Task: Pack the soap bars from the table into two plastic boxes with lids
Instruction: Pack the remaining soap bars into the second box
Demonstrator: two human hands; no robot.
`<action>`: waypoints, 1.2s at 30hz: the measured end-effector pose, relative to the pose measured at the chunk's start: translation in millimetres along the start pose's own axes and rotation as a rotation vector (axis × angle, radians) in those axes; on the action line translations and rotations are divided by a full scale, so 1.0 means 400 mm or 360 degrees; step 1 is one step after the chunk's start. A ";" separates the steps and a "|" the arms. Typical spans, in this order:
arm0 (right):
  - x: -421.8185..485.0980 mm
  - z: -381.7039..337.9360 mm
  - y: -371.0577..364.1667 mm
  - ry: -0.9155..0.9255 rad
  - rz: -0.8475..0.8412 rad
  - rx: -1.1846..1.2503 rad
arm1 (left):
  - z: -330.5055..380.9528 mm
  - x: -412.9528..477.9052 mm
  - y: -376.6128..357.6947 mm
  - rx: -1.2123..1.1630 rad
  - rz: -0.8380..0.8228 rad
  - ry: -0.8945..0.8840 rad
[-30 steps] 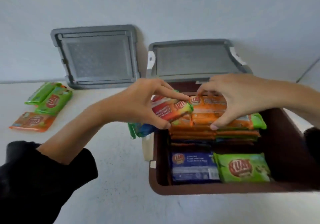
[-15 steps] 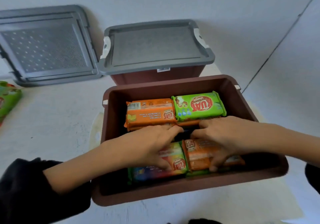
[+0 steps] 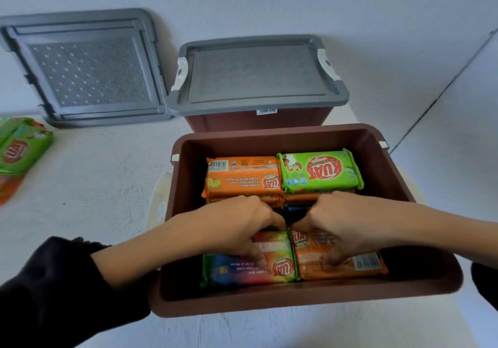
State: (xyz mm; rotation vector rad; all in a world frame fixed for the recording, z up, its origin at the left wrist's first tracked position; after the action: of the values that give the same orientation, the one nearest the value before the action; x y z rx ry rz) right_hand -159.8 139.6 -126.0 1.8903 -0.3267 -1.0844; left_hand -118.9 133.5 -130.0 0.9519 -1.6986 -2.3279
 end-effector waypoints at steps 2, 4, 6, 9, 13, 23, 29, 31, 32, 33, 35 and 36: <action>-0.003 0.001 0.001 -0.0003 -0.0027 0.0009 | -0.002 0.004 -0.002 -0.0020 -0.0025 -0.0018; -0.002 0.005 0.011 0.0013 -0.0079 0.0096 | -0.004 0.000 0.005 -0.0100 -0.0039 -0.0041; 0.001 0.006 0.046 0.0025 -0.0049 0.0219 | -0.015 -0.016 0.042 -0.0241 0.0052 -0.0030; 0.013 -0.004 0.152 0.0013 0.0210 0.0330 | -0.067 -0.078 0.149 -0.0565 0.0409 0.0065; 0.063 -0.062 0.307 0.0128 0.0537 0.0367 | -0.201 -0.246 0.269 -0.0713 0.0942 0.0309; 0.467 -0.384 0.585 0.0587 0.0879 0.0339 | -0.722 -0.860 0.121 -0.0761 0.1528 0.1626; 0.796 -0.573 0.628 0.0649 0.0847 0.0312 | -0.952 -1.017 -0.159 -0.1121 0.1174 0.2206; 0.897 -0.615 0.609 0.0646 0.0821 0.0302 | -0.996 -1.017 -0.242 -0.1321 0.1174 0.2312; 0.946 -0.639 0.592 0.0642 0.0782 0.0295 | -1.018 -1.020 -0.282 -0.1412 0.1209 0.2393; 0.990 -0.658 0.568 0.0644 0.0722 0.0258 | -1.034 -1.014 -0.316 -0.1467 0.1242 0.2473; 1.061 -0.678 0.522 0.0629 0.0608 0.0109 | -1.050 -0.983 -0.364 -0.1405 0.1182 0.2597; 1.083 -0.680 0.510 0.0629 0.0616 -0.0010 | -1.055 -0.962 -0.371 -0.1304 0.1134 0.2612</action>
State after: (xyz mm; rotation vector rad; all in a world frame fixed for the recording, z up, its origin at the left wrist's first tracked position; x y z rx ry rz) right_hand 346.1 -77.0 -144.3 1.8844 -0.4355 -0.4437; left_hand 455.6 7.1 -175.9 1.1296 -0.2206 -0.8377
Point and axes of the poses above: each hand's wrist, its own x-axis towards the middle knuckle, its own y-axis out of the back of the hand, z = x × y, the point moved 10 cm from there along x, towards the middle knuckle, and after that the axes turned 8 degrees about x, right-handed, at the moved point
